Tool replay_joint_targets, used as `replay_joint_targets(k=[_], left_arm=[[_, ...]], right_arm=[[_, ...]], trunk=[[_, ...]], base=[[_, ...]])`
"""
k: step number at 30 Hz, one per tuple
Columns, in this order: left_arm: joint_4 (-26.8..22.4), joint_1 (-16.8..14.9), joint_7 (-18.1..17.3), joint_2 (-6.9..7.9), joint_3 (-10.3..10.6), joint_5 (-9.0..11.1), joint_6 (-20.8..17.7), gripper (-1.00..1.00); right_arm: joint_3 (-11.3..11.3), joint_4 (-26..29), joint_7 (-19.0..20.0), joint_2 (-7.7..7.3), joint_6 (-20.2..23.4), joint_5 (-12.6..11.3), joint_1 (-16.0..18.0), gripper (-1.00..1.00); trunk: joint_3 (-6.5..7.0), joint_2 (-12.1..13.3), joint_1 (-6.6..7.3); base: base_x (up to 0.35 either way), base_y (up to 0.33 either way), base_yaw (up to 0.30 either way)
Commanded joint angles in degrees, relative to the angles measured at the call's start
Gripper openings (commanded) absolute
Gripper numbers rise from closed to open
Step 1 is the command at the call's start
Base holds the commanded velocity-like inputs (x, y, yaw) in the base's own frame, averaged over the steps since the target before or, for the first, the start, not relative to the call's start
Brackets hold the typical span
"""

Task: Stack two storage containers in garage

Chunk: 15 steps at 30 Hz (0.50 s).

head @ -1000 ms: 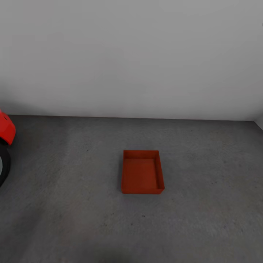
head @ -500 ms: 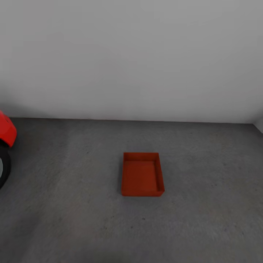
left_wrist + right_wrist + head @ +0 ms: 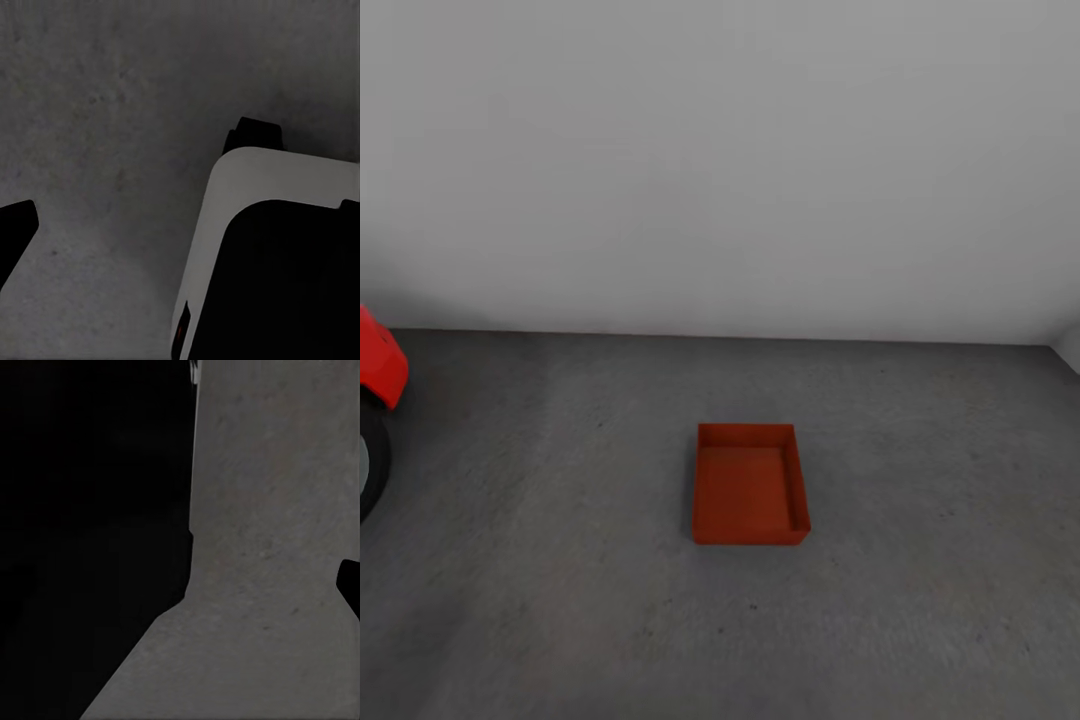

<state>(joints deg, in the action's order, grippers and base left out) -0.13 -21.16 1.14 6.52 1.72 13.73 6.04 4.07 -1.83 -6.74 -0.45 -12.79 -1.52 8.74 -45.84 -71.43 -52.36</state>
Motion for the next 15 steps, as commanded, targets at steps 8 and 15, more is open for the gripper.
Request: replay_joint_targets(k=[8,15], left_arm=[[0.0,0.0,0.1,0.00,0.2,0.3,0.2,1.00],[0.0,0.0,0.1,0.00,0.2,0.3,0.2,1.00]], right_arm=[[0.4,-0.2,-0.2,0.02,-0.3,-0.1,0.0,1.00],[0.5,-0.2,-0.2,0.09,-0.1,0.0,-0.6,1.00]], trunk=[[0.70,0.0,0.00],[1.34,0.0,0.00]], base=[[0.000,0.000,0.000],[0.000,0.000,0.000]])
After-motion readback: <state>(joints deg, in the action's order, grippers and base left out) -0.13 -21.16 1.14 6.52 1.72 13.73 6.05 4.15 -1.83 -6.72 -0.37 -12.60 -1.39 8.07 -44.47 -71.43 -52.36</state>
